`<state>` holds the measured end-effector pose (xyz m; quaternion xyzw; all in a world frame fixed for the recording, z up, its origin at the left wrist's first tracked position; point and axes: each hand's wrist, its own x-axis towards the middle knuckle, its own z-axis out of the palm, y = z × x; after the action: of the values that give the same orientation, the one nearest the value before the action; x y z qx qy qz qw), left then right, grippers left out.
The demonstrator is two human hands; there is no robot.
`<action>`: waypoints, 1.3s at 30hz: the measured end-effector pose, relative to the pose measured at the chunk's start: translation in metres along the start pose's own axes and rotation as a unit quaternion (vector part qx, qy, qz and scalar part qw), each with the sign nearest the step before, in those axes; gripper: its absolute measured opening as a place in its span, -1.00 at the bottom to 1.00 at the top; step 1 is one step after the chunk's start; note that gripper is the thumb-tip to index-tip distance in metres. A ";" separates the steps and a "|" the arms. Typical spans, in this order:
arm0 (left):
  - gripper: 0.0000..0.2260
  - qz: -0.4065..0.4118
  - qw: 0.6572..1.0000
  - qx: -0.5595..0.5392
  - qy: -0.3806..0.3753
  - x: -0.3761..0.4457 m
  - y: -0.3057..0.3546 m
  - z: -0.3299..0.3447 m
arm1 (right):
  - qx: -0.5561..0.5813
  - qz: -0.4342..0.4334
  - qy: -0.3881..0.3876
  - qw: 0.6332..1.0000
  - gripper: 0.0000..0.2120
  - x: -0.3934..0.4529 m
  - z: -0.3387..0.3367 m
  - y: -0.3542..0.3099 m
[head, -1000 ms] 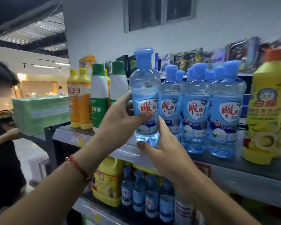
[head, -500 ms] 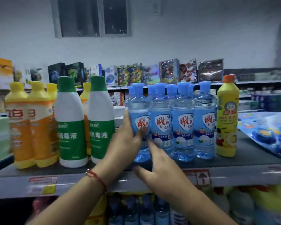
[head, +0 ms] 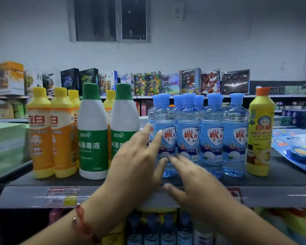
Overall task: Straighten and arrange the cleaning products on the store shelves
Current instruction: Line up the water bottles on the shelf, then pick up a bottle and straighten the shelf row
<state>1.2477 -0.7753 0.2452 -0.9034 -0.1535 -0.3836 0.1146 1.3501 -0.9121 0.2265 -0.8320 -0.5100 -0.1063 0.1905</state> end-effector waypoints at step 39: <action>-0.46 -0.097 0.753 -0.649 0.044 -0.034 -0.030 -0.024 | 0.459 -0.163 0.161 0.858 -0.57 0.032 -0.084 -0.091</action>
<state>1.1982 -0.7615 0.2397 -0.7227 0.0506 -0.4393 -0.5312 1.2854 -0.8853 0.3329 -0.5266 -0.5915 -0.0224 0.6102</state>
